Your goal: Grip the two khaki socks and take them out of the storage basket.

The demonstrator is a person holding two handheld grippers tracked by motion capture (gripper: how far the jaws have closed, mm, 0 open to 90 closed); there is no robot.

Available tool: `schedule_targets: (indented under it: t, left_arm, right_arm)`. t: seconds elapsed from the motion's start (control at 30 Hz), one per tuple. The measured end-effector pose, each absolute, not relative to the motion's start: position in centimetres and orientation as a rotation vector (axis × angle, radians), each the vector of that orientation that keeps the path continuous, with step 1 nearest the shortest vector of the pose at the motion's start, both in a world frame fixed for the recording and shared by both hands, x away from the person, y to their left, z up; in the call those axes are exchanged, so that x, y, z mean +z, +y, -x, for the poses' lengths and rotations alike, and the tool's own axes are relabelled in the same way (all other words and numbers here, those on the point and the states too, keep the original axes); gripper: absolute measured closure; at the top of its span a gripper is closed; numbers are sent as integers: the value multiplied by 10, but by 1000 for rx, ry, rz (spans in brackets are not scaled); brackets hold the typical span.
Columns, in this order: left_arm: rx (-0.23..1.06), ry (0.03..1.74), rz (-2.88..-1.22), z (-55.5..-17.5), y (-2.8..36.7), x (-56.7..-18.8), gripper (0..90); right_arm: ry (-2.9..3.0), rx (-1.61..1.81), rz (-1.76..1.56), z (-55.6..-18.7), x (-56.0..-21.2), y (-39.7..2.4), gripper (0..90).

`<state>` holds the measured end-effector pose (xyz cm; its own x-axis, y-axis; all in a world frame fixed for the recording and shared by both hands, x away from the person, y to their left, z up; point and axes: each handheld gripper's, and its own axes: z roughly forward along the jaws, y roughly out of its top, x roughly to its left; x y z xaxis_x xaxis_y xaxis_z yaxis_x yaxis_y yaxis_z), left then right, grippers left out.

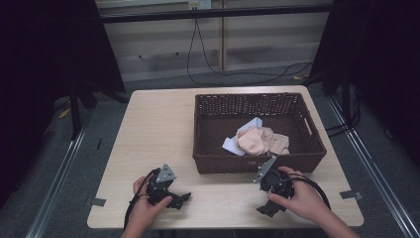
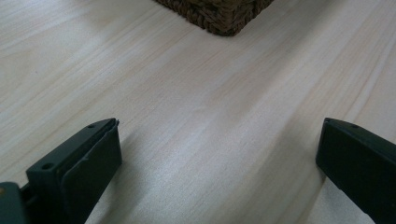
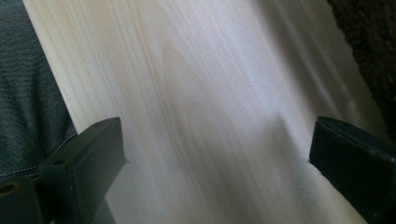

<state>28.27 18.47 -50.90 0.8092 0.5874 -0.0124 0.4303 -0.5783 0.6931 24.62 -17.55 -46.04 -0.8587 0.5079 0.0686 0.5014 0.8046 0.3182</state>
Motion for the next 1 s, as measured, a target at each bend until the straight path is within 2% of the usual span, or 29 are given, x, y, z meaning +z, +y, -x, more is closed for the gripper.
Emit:
schedule_targets:
  t: [1.0]
  left_arm:
    - [285,744,-2273,-283,185,-509,0]
  right_arm:
    - [2990,488,-837,-272,-351,-177,31]
